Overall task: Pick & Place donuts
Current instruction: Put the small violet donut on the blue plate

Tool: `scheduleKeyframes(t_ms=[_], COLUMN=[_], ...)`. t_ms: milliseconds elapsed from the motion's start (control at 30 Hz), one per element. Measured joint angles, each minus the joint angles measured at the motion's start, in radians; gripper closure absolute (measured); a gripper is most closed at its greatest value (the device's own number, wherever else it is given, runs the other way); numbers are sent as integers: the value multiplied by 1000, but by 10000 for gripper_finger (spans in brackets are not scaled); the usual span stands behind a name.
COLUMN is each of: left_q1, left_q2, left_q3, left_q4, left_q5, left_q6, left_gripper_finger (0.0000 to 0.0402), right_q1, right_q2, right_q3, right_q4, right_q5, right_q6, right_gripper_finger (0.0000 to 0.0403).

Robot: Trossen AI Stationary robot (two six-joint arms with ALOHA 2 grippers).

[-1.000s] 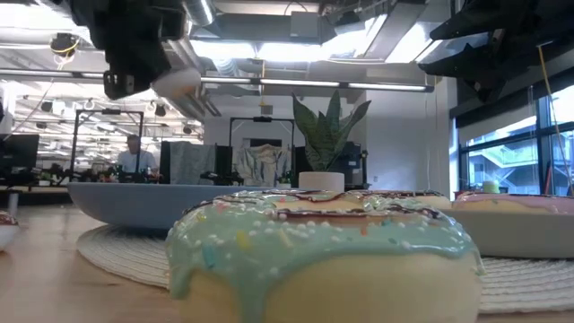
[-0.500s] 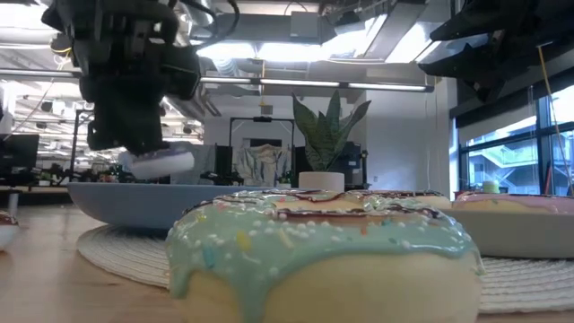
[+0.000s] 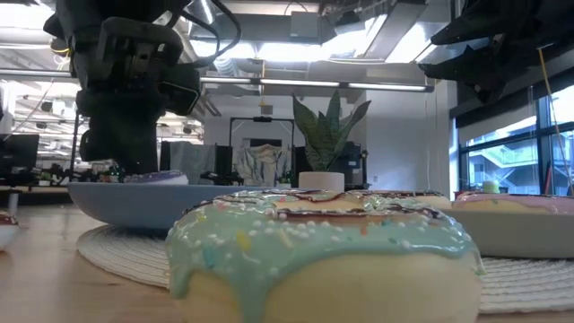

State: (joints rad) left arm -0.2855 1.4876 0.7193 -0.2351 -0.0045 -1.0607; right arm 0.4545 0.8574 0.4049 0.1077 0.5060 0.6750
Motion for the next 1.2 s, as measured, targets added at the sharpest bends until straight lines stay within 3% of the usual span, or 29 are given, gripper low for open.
scheduleKeyframes(t_ms=[1200], left_q1=[0], left_q2=[-3], left_q3=[0], left_q4=[-6], left_q5=[-22], left_q6=[-8], left_gripper_finger=[322], right_q1=[0], right_q2=[0], right_q3=[0], right_q4=[-1], right_q5=[-2], right_q6=[1], right_gripper_finger=[192])
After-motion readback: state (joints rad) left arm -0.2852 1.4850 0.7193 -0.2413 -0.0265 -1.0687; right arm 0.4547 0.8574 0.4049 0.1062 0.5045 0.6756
